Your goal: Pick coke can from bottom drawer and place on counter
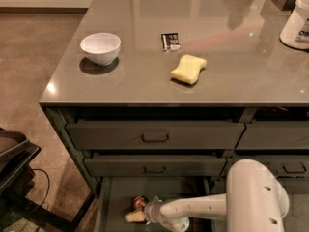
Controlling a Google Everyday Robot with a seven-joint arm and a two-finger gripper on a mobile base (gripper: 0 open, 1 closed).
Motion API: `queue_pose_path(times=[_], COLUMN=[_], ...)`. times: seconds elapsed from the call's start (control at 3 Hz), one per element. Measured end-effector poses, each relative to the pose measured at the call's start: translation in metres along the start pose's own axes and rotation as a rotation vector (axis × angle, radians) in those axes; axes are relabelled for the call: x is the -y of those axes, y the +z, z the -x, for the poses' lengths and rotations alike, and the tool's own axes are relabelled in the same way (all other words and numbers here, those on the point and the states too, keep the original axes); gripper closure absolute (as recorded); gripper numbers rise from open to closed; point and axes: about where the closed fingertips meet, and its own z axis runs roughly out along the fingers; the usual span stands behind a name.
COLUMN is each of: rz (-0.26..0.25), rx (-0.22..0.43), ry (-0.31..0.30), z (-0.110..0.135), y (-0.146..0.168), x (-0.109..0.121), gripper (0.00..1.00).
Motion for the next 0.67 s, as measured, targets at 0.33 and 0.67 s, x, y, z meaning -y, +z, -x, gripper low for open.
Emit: queue_pose_path(times=[0.33,0.67], rz=[-0.032,-0.057], rx=[-0.012,-0.023], ry=[0.008,0.027], z=[-0.009,-0.017], y=[0.014,0.025], x=[0.007,0.015], gripper=[0.00,0.00])
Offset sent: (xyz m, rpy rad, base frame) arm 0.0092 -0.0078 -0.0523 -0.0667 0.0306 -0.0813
